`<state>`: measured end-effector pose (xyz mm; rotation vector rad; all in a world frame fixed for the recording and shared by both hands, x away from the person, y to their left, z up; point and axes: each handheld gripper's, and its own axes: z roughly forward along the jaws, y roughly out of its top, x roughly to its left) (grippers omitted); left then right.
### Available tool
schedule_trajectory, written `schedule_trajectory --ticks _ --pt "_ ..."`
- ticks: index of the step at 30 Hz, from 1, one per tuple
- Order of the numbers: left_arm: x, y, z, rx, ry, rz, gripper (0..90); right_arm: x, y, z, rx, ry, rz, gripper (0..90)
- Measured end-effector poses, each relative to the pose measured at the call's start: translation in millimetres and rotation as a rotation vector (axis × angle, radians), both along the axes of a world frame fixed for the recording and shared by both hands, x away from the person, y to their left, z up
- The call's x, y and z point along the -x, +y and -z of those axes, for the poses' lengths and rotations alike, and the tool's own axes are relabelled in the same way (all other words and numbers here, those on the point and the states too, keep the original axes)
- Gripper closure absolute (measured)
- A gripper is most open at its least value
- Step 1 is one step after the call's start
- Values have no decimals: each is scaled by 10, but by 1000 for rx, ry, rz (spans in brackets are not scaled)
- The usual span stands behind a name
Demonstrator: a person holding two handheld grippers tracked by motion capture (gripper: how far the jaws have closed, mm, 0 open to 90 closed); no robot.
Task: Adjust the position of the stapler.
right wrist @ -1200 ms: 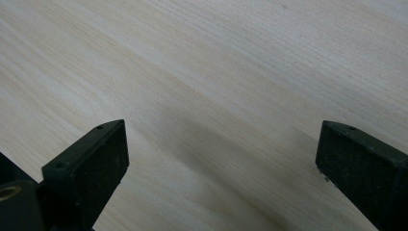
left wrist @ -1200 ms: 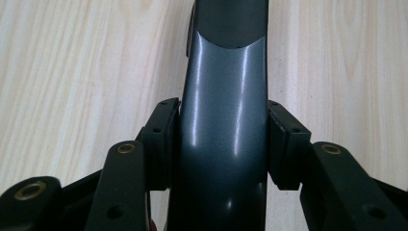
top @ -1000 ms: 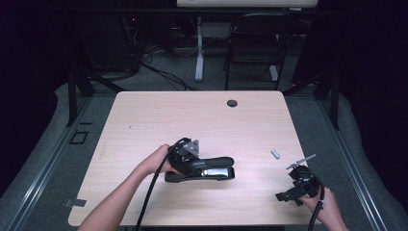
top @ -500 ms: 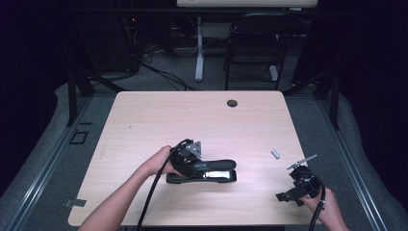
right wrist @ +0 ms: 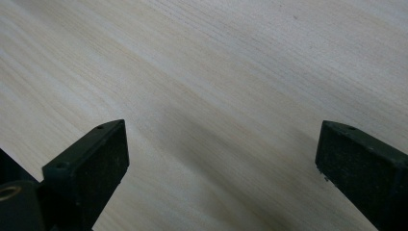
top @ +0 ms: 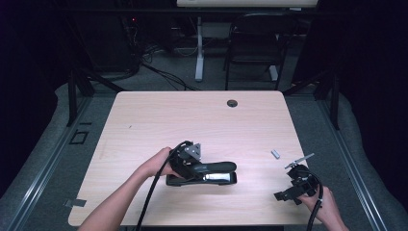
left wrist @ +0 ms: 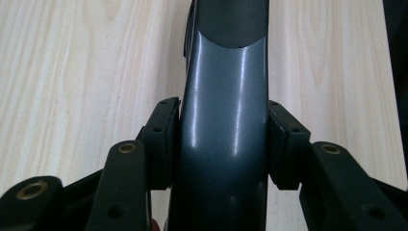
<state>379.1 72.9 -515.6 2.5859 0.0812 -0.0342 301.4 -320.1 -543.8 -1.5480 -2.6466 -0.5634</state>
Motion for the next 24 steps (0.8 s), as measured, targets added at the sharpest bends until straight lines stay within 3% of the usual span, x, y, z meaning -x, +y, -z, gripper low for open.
schedule_trajectory --ticks 7,14,15,16,18,19,24 --pt "9 9 0 -1 5 -16 527 4 3 -18 15 -10 -4 45" --pt "28 17 14 15 27 -75 504 1 21 -22 -1 -17 -9 46" --pt "28 17 14 15 27 -75 467 -1 27 -25 0 -14 -11 46" --pt "10 35 25 26 23 -130 404 -2 30 -22 5 -9 -11 46" --pt "-10 72 11 43 28 -152 308 0 30 -19 15 -7 -15 46" --pt "-15 93 -4 53 32 -159 277 3 33 -17 -3 -6 -14 46" --pt "31 167 -85 95 18 -218 156 7 35 -30 -3 -12 -15 49"
